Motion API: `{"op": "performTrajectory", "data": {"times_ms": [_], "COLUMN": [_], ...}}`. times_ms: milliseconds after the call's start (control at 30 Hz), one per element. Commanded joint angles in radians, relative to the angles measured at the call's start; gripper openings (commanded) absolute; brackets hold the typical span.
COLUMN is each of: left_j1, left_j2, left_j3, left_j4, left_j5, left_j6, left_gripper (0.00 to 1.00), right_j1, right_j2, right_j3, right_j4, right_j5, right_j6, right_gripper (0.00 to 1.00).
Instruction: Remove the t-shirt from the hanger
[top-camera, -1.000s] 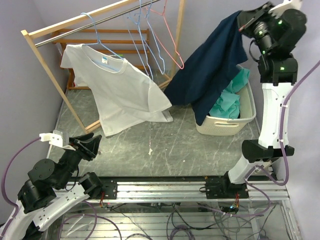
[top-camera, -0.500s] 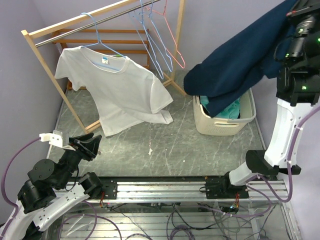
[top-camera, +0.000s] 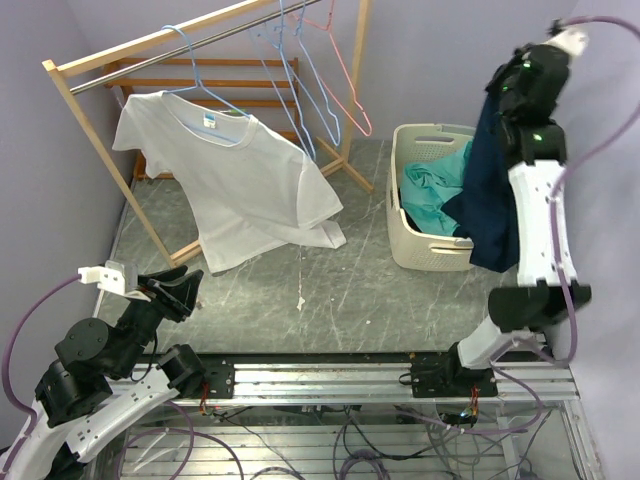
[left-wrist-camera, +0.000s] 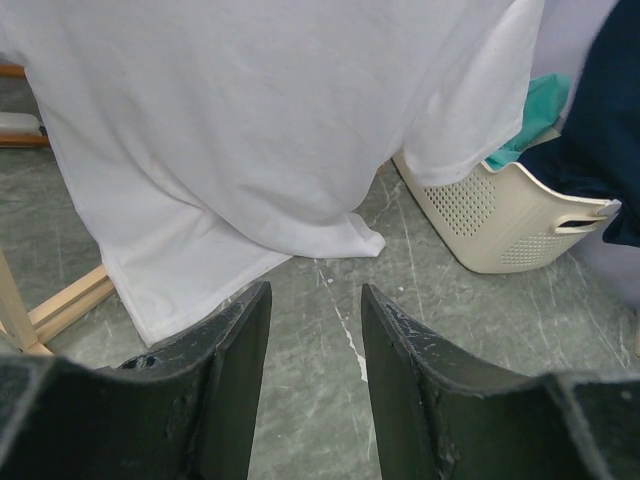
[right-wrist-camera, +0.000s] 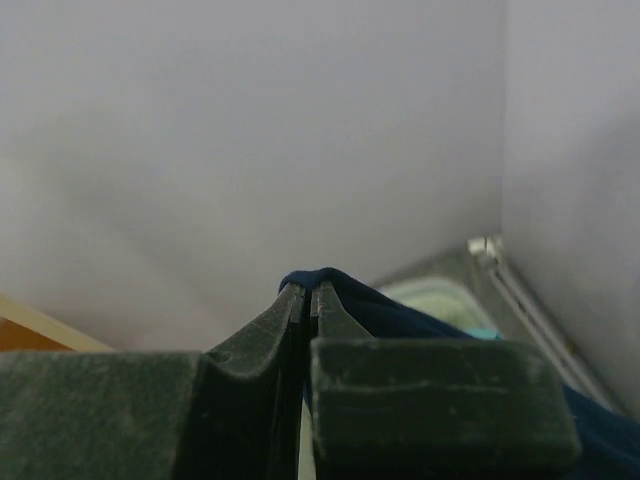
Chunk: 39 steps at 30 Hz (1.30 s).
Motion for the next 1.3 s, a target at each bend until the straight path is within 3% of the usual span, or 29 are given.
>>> {"op": "performTrajectory", "data": {"times_ms": [0,200,400,600,833,900,967,1000,1033,1233,1267], "left_j1": [-0.003,-0.004,-0.003,-0.004,-0.004,-0.003,-0.003,-0.004,-0.003,-0.003,-0.003], "left_j2": [-0.011,-0.016,-0.016,-0.013,-0.01,-0.011,-0.018,-0.023,-0.026,-0.031,-0.029], "left_j3": [0.001,0.001,0.002,0.002,0.0,0.001,0.001,0.002,0.001,0.0,0.0], "left_j4": [0.007,0.005,0.003,0.005,0.003,0.002,0.001,0.001,0.002,0.004,0.005], "left_j5": [-0.015,-0.019,-0.022,-0.02,-0.023,-0.026,-0.027,-0.028,-0.028,-0.021,-0.02], "left_j6": [0.003,0.001,-0.001,0.0,-0.002,-0.003,-0.005,-0.004,-0.005,-0.002,-0.001], "left_gripper": [0.52,0.52,0.52,0.52,0.52,0.52,0.52,0.52,0.52,0.52,0.52], "right_j1": [-0.004,-0.007,-0.014,-0.017,-0.018,-0.017,-0.017,-0.017,-0.017,-0.017,-0.017], "right_j2": [0.107,0.309,0.235,0.189,0.357,0.367,0.292,0.247,0.191,-0.113,-0.151], "right_j3": [0.101,0.465,0.282,0.113,0.438,0.415,0.253,0.139,0.032,-0.511,-0.578], "right_j4": [-0.091,-0.134,0.022,0.142,0.041,0.01,0.028,0.047,0.065,0.036,0.017], "right_j5": [-0.116,-0.102,-0.089,-0.243,-0.329,-0.325,-0.31,-0.294,-0.277,-0.129,-0.106], "right_j6": [-0.006,-0.011,0.035,0.057,0.093,0.095,0.082,0.078,0.076,0.11,0.13], "right_gripper": [0.0,0.0,0.0,0.0,0.01,0.21,0.53,0.66,0.73,0.79,0.88]}}
